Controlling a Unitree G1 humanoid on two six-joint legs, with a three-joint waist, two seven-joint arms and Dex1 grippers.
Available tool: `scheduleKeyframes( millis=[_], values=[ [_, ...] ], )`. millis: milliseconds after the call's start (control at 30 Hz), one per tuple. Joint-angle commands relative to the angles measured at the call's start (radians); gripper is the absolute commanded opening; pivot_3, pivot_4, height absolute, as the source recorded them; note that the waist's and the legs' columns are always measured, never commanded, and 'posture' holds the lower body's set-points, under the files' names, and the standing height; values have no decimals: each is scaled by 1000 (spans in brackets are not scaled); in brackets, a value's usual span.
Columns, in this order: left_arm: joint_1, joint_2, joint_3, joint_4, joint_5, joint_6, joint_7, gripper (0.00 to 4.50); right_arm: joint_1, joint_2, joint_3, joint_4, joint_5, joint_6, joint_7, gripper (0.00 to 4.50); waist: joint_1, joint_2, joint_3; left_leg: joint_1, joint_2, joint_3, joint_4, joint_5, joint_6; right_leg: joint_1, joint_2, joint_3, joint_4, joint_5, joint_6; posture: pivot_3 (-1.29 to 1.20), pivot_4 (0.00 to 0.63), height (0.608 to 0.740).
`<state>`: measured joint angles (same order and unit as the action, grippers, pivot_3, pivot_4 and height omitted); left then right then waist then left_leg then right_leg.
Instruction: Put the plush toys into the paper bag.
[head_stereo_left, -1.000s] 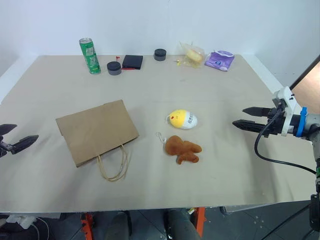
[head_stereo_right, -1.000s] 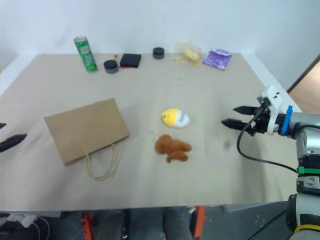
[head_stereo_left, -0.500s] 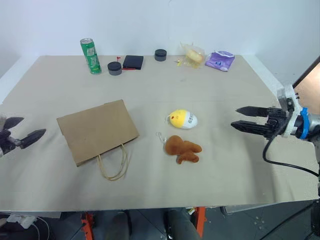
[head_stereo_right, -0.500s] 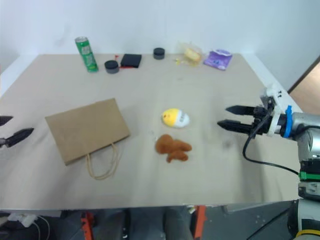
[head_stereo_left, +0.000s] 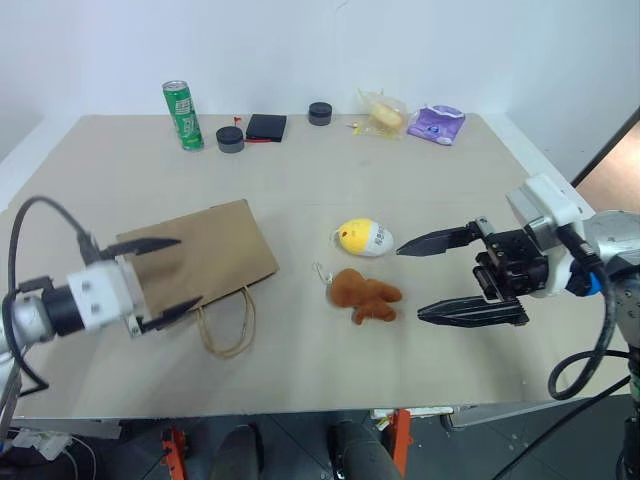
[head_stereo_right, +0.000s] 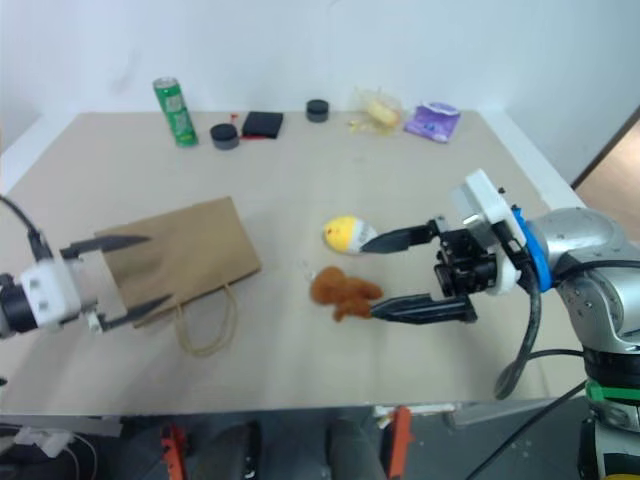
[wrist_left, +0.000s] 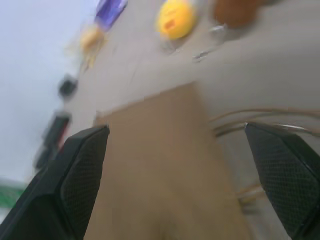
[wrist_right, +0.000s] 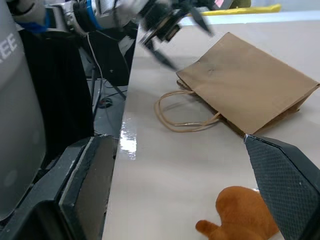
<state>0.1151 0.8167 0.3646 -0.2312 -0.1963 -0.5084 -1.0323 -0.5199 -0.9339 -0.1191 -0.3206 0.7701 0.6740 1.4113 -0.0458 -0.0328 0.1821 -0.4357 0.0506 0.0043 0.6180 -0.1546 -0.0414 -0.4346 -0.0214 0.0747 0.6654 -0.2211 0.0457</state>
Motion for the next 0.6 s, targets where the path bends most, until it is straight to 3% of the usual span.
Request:
scheduleKeyframes(
  millis=[33,100,300,600],
  values=[
    [24,-22,8,97,69,-317,20,4459,17,7,-10,-62,16,-16,-26,4500,1,0,0,0,0,0,0,0,0,0,0,0,0,0,0,0,150,740],
    [42,-43,-21,123,101,-435,35,4459,26,12,-14,-70,17,-16,-42,4500,1,0,0,-1,0,0,0,0,0,0,0,0,0,0,0,0,150,740],
    [25,-68,-107,214,213,-573,115,4459,45,11,-16,-82,21,-17,-65,4500,1,0,0,-1,1,2,1,0,0,0,-1,0,0,1,1,0,150,740],
    [-32,-85,-173,279,405,-618,286,4459,51,12,-26,-98,46,-7,-110,4500,1,0,0,-1,2,3,1,0,0,0,-1,0,0,2,2,0,150,740]
  ],
)
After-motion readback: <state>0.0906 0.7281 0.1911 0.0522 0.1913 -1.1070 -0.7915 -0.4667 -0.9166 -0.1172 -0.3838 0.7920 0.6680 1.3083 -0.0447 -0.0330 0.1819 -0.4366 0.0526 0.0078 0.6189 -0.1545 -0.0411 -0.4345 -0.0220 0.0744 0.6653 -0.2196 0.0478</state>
